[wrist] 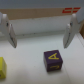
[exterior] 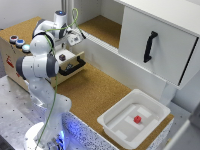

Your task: Rotate right the yellow block

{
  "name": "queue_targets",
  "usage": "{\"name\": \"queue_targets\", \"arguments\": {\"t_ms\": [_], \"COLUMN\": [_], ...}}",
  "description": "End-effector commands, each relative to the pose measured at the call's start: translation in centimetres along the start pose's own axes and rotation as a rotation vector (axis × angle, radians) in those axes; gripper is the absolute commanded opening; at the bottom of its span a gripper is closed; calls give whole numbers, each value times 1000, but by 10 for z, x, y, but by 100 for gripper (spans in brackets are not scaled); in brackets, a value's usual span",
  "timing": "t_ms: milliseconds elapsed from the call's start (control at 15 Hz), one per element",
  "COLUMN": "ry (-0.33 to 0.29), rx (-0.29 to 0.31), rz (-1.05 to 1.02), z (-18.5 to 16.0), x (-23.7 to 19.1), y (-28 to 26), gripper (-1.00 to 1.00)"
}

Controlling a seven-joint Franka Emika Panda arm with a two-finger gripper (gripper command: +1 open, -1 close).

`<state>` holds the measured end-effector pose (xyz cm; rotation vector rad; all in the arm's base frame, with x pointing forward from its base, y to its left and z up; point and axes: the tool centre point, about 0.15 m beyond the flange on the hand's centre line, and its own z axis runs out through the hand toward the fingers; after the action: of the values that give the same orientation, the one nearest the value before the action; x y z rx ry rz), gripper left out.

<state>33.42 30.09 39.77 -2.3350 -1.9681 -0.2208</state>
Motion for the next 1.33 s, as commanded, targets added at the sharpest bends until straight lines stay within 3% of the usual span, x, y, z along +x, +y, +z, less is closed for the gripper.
{"name": "queue_targets", "arguments": {"t_ms": [0, 333, 533, 933, 1133, 1267], "ry": [-79, -89, -77, -67, -56, -63], "rx": [0, -34, -3, 19, -25, -17], "rz": [47, -8, -39, -187, -242, -271], "z": [-15, -12, 1, 31, 49, 59], "x": [2, 8, 3, -13, -20, -24], "y": [-60, -125, -143, -133, -120, -109], "gripper": [100, 100, 100, 100, 100, 100]}}
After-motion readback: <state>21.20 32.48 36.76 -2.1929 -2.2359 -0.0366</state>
